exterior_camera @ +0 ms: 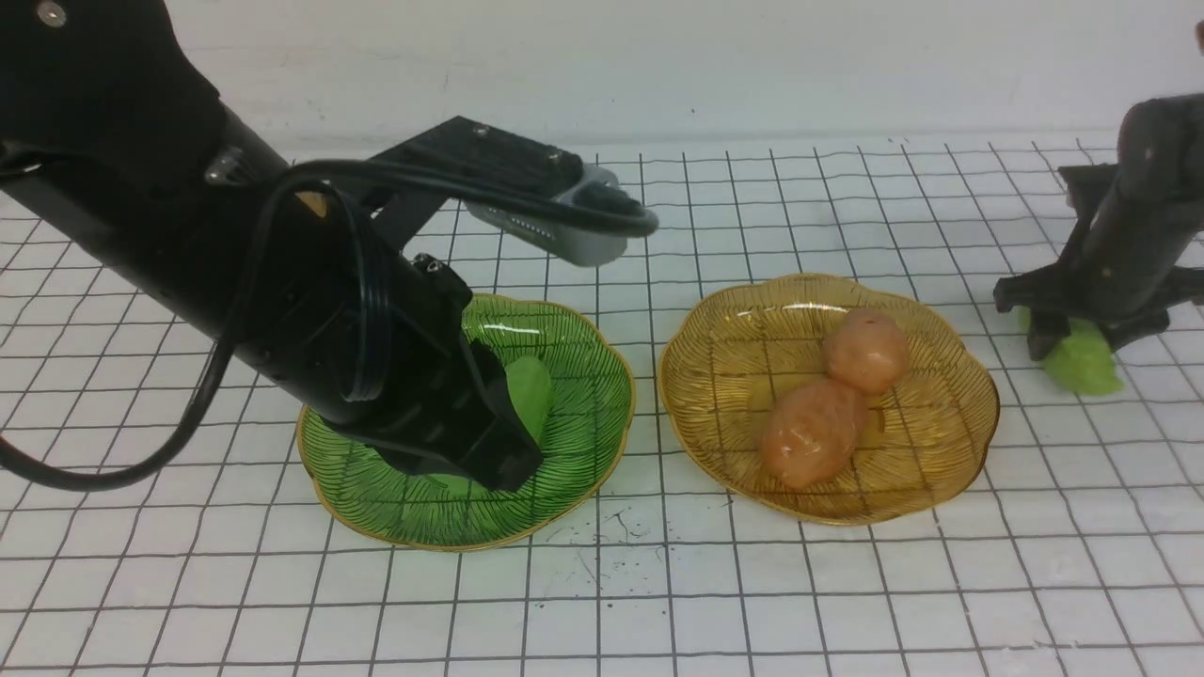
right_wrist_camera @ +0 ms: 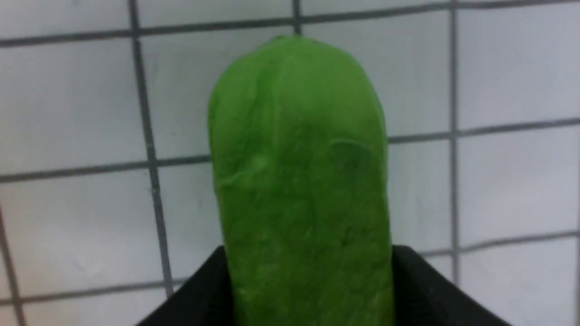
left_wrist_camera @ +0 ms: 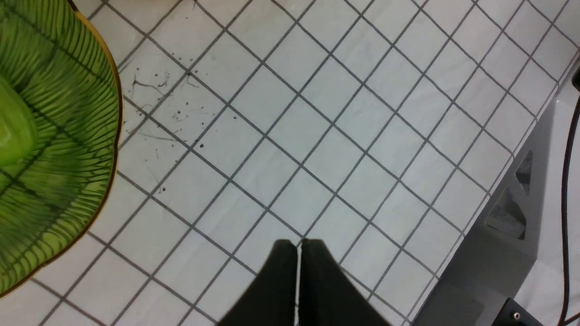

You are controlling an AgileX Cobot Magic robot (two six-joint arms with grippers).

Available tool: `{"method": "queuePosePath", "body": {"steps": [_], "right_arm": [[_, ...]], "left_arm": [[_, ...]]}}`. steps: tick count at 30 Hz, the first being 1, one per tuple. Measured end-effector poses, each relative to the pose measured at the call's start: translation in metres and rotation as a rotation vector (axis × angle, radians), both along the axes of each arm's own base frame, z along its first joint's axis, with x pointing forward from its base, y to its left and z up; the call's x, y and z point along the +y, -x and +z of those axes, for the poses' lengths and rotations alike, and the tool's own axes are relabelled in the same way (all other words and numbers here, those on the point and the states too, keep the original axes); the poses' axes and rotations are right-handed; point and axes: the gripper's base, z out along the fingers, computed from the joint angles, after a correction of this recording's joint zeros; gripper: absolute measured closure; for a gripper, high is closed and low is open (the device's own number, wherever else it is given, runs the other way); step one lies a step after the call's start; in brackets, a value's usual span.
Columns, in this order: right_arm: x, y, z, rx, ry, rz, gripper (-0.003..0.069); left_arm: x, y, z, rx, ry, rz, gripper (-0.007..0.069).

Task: Put different types of vegetables on the plate.
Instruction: 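Place the carrot on the yellow plate with the right gripper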

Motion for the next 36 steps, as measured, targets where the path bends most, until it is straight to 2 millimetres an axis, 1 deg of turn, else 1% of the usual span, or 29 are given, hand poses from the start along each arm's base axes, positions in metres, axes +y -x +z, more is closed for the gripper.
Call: {"method": "queuePosePath", "body": {"steps": [1,2,3,5,6,7,8,9,11,12,13,14,17,18,20,21,22,24,25,27,28,31,33,34,35,36], "right_arm": [[0.000,0.000,0.015,-0.021,-0.003,-0.010,0.0283],[0.000,0.001,0.017,-0.016,-0.004,-0.012,0.0283],[0.004,0.005,0.056,-0.083,-0.038,-0.028,0.0283],[0.012,0.010,0.093,-0.163,-0.102,-0.032,0.0283],[0.019,0.015,0.115,-0.214,-0.150,-0.029,0.0283],[0.023,0.017,0.123,-0.232,-0.170,-0.022,0.0283],[0.031,0.024,0.140,-0.270,-0.212,-0.005,0.0283],[0.039,0.029,0.153,-0.295,-0.251,0.018,0.0283],[0.065,0.042,0.176,-0.332,-0.340,0.101,0.0283],[0.087,0.050,0.186,-0.338,-0.393,0.183,0.0283],[0.090,0.051,0.186,-0.337,-0.398,0.194,0.0283],[0.113,0.057,0.188,-0.317,-0.435,0.272,0.0283],[0.157,0.067,0.183,-0.254,-0.482,0.389,0.0283],[0.166,0.069,0.180,-0.238,-0.488,0.410,0.0283],[0.201,0.075,0.168,-0.184,-0.505,0.478,0.0283],[0.215,0.078,0.162,-0.162,-0.509,0.502,0.0283],[0.215,0.077,0.161,-0.160,-0.510,0.500,0.0283],[0.259,0.082,0.134,-0.111,-0.514,0.562,0.0283],[0.273,0.082,0.124,-0.108,-0.515,0.575,0.0283],[0.301,0.083,0.098,-0.085,-0.526,0.583,0.0283],[0.311,0.084,0.087,-0.072,-0.538,0.579,0.0283],[0.333,0.086,0.066,-0.050,-0.587,0.567,0.0283],[0.339,0.087,0.062,-0.045,-0.609,0.564,0.0283],[0.346,0.088,0.055,-0.044,-0.631,0.559,0.0283],[0.357,0.090,0.047,-0.038,-0.676,0.561,0.0283],[0.363,0.092,0.043,-0.037,-0.692,0.565,0.0283]], "left_arm": [[0.001,0.000,0.000,-0.005,-0.010,0.000,0.0632],[0.001,-0.001,-0.001,-0.008,-0.016,0.000,0.0632],[0.003,-0.001,-0.001,-0.015,-0.039,0.006,0.0632],[0.005,-0.003,-0.002,-0.021,-0.063,0.021,0.0632],[0.006,-0.003,-0.003,-0.025,-0.075,0.027,0.0632],[0.007,-0.004,-0.003,-0.028,-0.086,0.033,0.0632],[0.008,-0.004,-0.003,-0.031,-0.098,0.041,0.0632],[0.010,-0.005,-0.004,-0.035,-0.115,0.055,0.0632],[0.014,-0.007,-0.005,-0.044,-0.152,0.083,0.0632],[0.016,-0.008,-0.006,-0.049,-0.176,0.107,0.0632],[0.017,-0.008,-0.006,-0.048,-0.179,0.116,0.0632],[0.021,-0.010,-0.006,-0.062,-0.216,0.149,0.0632],[0.032,-0.011,-0.002,-0.100,-0.278,0.236,0.0632],[0.037,-0.010,0.001,-0.114,-0.290,0.272,0.0632],[0.051,-0.010,0.008,-0.144,-0.311,0.350,0.0632],[0.059,-0.009,0.012,-0.157,-0.314,0.387,0.0632],[0.059,-0.009,0.012,-0.159,-0.314,0.390,0.0632],[0.078,-0.008,0.019,-0.171,-0.306,0.477,0.0632],[0.084,-0.008,0.021,-0.166,-0.298,0.502,0.0632],[0.090,-0.009,0.021,-0.153,-0.285,0.529,0.0632],[0.092,-0.009,0.021,-0.147,-0.279,0.536,0.0632],[0.095,-0.009,0.021,-0.139,-0.274,0.548,0.0632],[0.096,-0.010,0.021,-0.137,-0.273,0.553,0.0632],[0.097,-0.010,0.021,-0.136,-0.273,0.558,0.0632],[0.099,-0.010,0.021,-0.134,-0.273,0.565,0.0632],[0.099,-0.010,0.021,-0.133,-0.273,0.568,0.0632]]}}
